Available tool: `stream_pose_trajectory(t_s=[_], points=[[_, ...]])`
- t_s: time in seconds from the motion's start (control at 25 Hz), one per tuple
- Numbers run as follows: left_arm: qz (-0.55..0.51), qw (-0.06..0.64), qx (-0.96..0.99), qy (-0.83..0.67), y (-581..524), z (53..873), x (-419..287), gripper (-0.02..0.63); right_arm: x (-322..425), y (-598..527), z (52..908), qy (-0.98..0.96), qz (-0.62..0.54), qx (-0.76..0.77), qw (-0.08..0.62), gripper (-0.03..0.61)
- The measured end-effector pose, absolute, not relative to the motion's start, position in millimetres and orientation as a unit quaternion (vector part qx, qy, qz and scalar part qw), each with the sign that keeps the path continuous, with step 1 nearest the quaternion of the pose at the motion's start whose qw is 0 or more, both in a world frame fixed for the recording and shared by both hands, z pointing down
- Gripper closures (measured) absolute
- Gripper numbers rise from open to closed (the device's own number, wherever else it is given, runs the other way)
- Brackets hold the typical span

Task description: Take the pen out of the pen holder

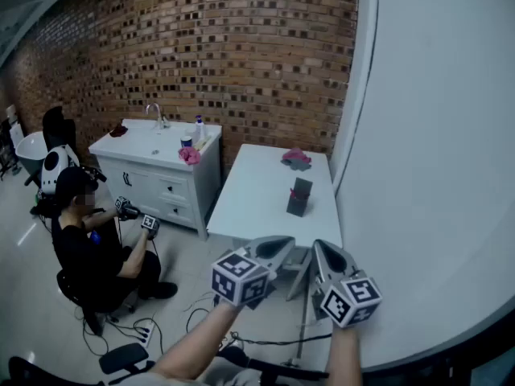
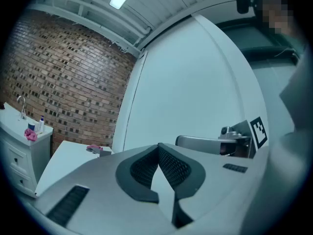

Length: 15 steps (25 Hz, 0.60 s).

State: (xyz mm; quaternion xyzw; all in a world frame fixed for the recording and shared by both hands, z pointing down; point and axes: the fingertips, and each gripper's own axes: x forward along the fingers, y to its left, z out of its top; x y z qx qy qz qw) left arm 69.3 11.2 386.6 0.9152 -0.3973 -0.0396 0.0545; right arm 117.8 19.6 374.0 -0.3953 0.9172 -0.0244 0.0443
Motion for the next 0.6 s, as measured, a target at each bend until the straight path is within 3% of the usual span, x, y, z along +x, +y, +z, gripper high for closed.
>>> stream_pose_trajectory(t_s=[0.6], points=[[-0.040,0.072,0.919,-0.385,-56,404,57,0.615,111,-38,386,0.903,-0.042,-0.427,0.029,0.592]])
